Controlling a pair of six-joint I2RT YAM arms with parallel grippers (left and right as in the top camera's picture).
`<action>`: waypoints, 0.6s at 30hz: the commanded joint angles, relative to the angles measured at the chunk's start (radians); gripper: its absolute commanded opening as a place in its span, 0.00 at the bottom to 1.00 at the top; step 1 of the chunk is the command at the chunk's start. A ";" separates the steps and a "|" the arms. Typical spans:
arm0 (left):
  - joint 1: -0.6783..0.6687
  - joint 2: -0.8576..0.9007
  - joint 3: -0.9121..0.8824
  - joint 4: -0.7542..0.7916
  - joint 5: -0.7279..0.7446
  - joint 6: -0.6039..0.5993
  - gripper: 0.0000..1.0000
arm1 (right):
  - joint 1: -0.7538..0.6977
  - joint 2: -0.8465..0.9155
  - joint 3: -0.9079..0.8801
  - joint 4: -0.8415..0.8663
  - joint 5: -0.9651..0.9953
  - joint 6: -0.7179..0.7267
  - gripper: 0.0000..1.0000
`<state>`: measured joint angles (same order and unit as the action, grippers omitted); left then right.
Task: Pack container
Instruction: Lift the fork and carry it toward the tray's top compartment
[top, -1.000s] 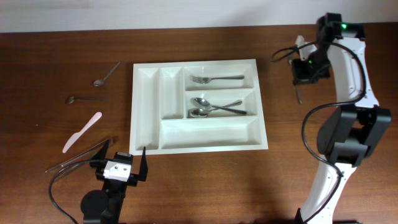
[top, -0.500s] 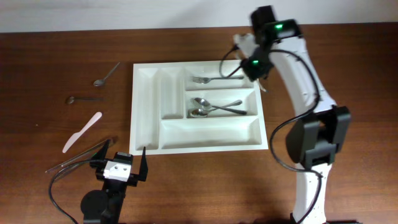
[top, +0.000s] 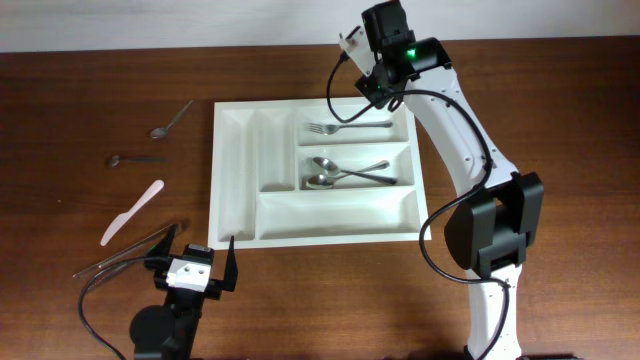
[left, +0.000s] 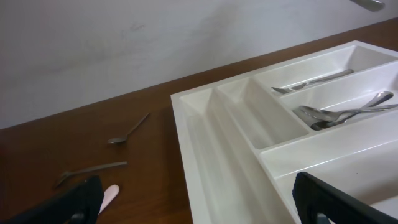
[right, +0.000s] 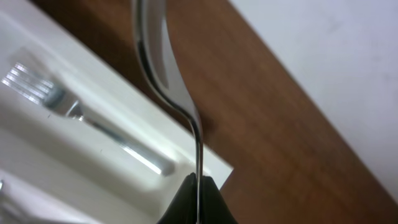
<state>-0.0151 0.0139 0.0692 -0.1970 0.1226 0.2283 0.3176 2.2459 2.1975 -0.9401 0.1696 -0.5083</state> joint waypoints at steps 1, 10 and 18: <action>-0.001 -0.008 -0.009 0.003 0.003 0.001 0.99 | 0.002 0.003 0.024 0.030 0.025 -0.017 0.04; -0.001 -0.008 -0.009 0.003 0.004 0.002 0.99 | 0.004 0.084 0.011 0.038 0.019 -0.016 0.04; -0.001 -0.008 -0.009 0.003 0.003 0.002 0.99 | 0.005 0.100 0.011 0.047 0.023 -0.098 0.04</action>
<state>-0.0151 0.0139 0.0692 -0.1970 0.1226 0.2283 0.3176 2.3516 2.1971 -0.9039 0.1757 -0.5598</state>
